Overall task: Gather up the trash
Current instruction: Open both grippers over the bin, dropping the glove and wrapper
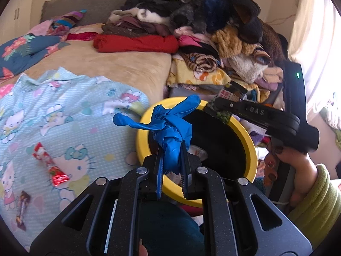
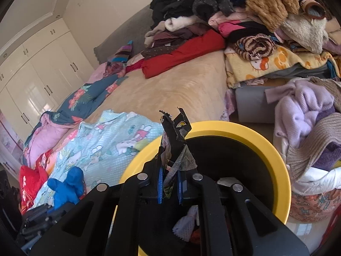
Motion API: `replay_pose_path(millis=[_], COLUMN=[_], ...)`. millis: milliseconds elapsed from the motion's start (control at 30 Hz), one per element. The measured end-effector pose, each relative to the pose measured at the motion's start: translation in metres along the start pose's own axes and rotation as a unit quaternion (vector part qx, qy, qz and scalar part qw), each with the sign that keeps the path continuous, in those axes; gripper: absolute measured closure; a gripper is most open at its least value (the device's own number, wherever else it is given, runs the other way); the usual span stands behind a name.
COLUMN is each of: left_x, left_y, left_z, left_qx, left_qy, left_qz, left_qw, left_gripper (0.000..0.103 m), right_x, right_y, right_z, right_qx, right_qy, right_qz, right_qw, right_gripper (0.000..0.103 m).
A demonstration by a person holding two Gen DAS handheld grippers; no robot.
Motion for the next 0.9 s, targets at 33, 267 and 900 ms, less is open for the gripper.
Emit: replay_pose_path(millis=[33, 267, 900], left_x=[-0.001, -0.003, 0.007], left_y=[0.002, 0.011, -0.013], left_z=[0.003, 0.028, 0.003], left_qx=[0.000, -0.011, 0.032], left_qy=[-0.003, -0.025, 0.054], left_qz=[0.002, 0.011, -0.003], left_qw=[1.0000, 0.9996, 0.9980], left_gripper=[0.095, 0.095, 0.011], right_x=[-0.001, -0.004, 0.006], right_y=[0.003, 0.022, 0.005], right_z=[0.000, 0.001, -0.014], right_qx=[-0.002, -0.012, -0.016], right_qy=[-0.001, -0.007, 0.047], right_qz=[0.003, 0.026, -0.005], right_qw=[1.000, 1.000, 0.999], right_gripper=[0.093, 0.090, 0.028])
Point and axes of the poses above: each gripper's, at about its wrist camera, not at the fingertips, and z roughly the way its jaws point, y to its right, x to its top, the point moved 1 cm from there along z, roughly the way its jaws point, and after that the axes turned 12 degrees about -z, right-handed, at the moved point
